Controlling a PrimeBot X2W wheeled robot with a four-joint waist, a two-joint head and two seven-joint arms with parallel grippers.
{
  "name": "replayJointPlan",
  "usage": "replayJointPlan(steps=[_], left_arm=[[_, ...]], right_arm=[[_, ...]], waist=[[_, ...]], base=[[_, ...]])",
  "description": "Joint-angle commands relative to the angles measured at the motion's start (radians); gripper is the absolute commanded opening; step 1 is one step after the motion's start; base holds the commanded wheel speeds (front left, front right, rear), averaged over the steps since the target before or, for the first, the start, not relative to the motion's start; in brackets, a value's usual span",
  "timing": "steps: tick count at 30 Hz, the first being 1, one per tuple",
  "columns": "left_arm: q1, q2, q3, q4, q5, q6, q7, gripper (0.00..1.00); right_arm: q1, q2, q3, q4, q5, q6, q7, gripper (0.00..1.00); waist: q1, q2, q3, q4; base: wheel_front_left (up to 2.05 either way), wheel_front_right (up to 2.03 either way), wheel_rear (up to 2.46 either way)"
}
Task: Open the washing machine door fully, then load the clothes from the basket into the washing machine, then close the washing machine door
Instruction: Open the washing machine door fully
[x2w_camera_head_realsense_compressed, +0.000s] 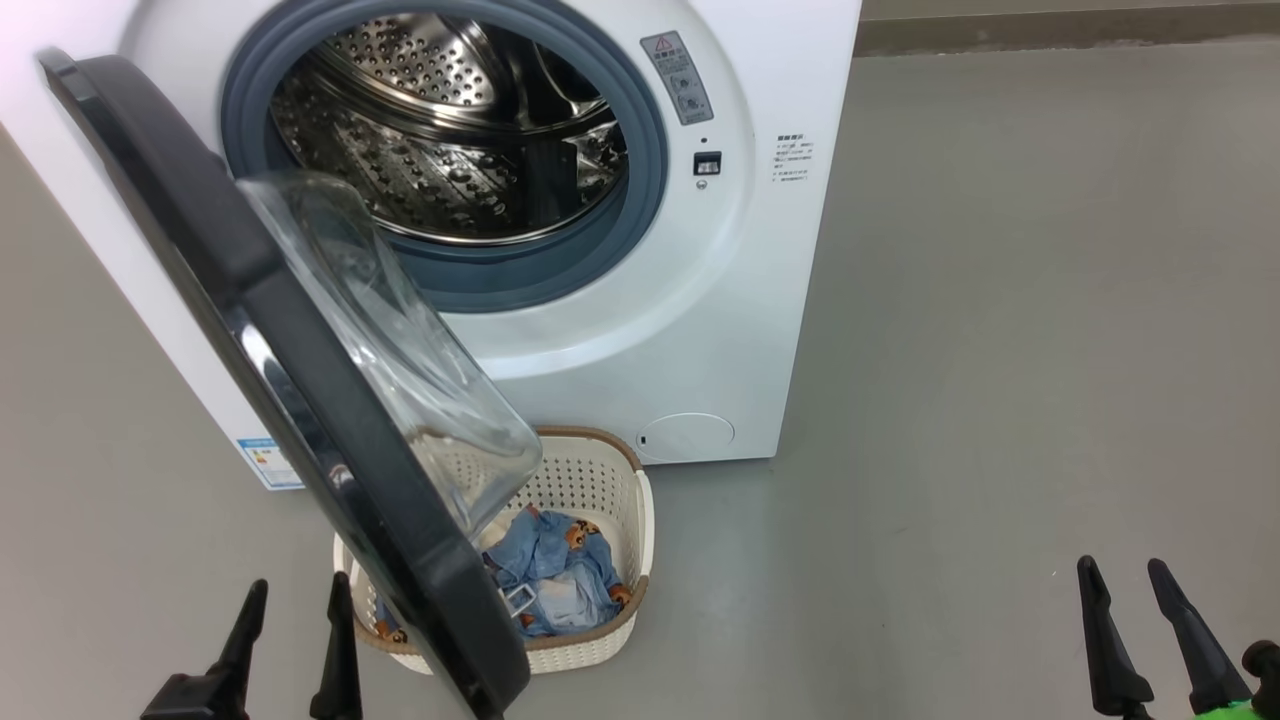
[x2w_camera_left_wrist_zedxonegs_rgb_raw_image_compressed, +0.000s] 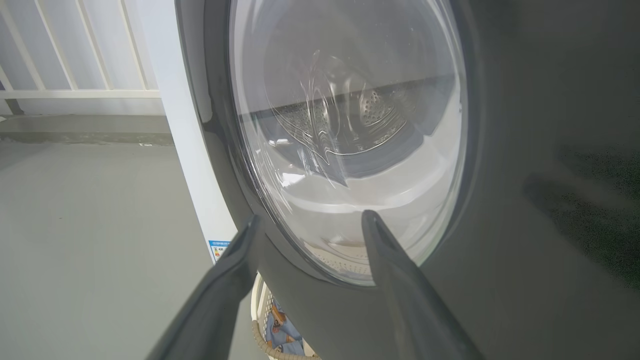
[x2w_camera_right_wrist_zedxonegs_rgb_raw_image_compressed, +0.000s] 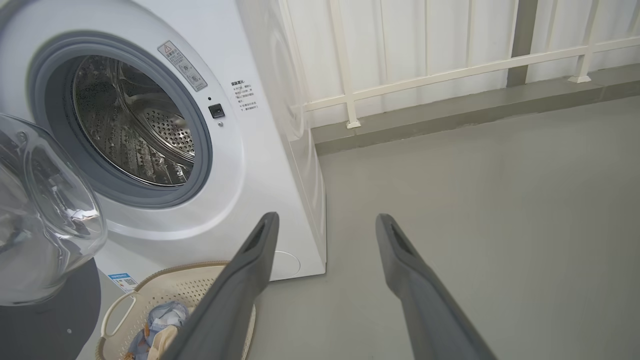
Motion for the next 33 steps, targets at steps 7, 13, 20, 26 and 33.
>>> replayJointPlan(steps=[7,13,20,26,33], left_arm=[[-0.006,0.013,0.02,-0.032,0.008,-0.002,-0.006,1.0],[-0.002,0.013,0.019,-0.032,0.006,0.001,-0.006,1.0],[0.001,0.013,0.019,-0.035,0.005,0.002,-0.006,1.0],[0.004,0.013,0.018,-0.042,0.003,0.004,-0.006,1.0],[-0.007,0.013,0.01,-0.051,-0.002,0.009,-0.006,1.0]], right_arm=[[0.008,-0.002,-0.008,-0.025,-0.071,0.002,-0.012,1.0],[0.015,0.0,-0.025,-0.018,-0.078,0.002,-0.012,1.0],[0.018,0.003,-0.031,-0.017,-0.089,0.002,-0.012,1.0],[0.02,-0.003,-0.028,-0.008,-0.103,0.002,-0.012,1.0],[0.016,-0.001,-0.034,0.001,-0.111,0.002,-0.012,1.0]], waist=[[0.0,-0.0001,0.005,0.011],[0.0,-0.0001,0.005,0.014],[0.0,-0.0001,0.004,0.013],[0.0,-0.0001,0.003,0.012],[0.0,-0.0001,0.014,0.027]], base=[[0.0,0.0,0.0],[0.0,0.0,0.0],[0.0,0.0,0.0],[0.0,0.0,0.0],[0.0,0.0,0.0]])
